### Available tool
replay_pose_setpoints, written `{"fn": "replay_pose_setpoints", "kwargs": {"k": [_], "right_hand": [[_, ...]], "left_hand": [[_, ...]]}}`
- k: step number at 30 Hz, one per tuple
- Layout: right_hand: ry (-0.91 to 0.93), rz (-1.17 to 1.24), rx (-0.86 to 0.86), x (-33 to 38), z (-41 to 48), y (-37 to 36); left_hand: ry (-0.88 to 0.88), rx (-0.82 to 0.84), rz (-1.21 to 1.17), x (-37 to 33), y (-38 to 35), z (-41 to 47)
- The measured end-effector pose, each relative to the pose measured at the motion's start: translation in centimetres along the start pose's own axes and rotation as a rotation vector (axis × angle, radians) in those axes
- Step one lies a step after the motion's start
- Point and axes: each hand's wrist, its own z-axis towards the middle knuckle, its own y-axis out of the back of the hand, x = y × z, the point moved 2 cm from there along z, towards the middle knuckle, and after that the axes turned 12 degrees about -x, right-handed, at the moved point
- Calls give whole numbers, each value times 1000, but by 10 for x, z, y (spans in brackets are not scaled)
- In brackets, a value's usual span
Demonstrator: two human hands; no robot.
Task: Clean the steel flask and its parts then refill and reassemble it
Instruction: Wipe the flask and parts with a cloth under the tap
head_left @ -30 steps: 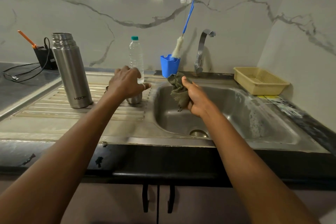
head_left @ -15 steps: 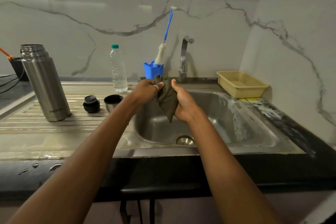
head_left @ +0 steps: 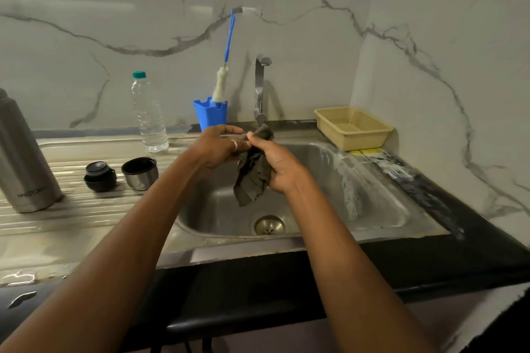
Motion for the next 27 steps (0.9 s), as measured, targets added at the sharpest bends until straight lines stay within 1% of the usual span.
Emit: {"fn": "replay_pose_setpoints", "kwargs": {"k": [2,4,7,8,12,15,17,18,19,20,21,23,24,25,27], "right_hand": [[-12,-7,4,8,4,9],[1,-48,2,19,5,20],[77,-186,10,36,8,39],[105,-187,20,41,9,43],[158,-92,-5,48,8,50],[139,-99,28,47,5,57],[158,-89,18,51,-1,62],[174,-65,16,54,-4,63],[196,-32,22,58,-6,64],[214,2,29,62,-8,64],[230,24,17,66,-8,66],[244,49,-16,73,-7,71],[236,45,-39,74,-7,74],[224,7,-66,75,-8,78],[201,-143,-162,77,-10,89]], "left_hand": [[8,2,-61,2,3,7],[11,-36,-119,4,4,14],[-7,-101,-163,5,3,20],[-8,-108,-171,7,3,23],[-5,-52,-187,4,-5,25],[-70,1,-129,-7,-10,21],[-100,-7,-127,-13,-14,20],[-77,-38,-185,-14,-18,19],[-19,-65,-287,-13,-22,16],[52,-49,-400,-12,-27,13],[119,25,-485,-9,-34,9],[233,206,-500,1,-47,-5],[264,256,-474,7,-52,-10],[272,279,-453,12,-55,-12],[274,236,-437,18,-60,-10]]}}
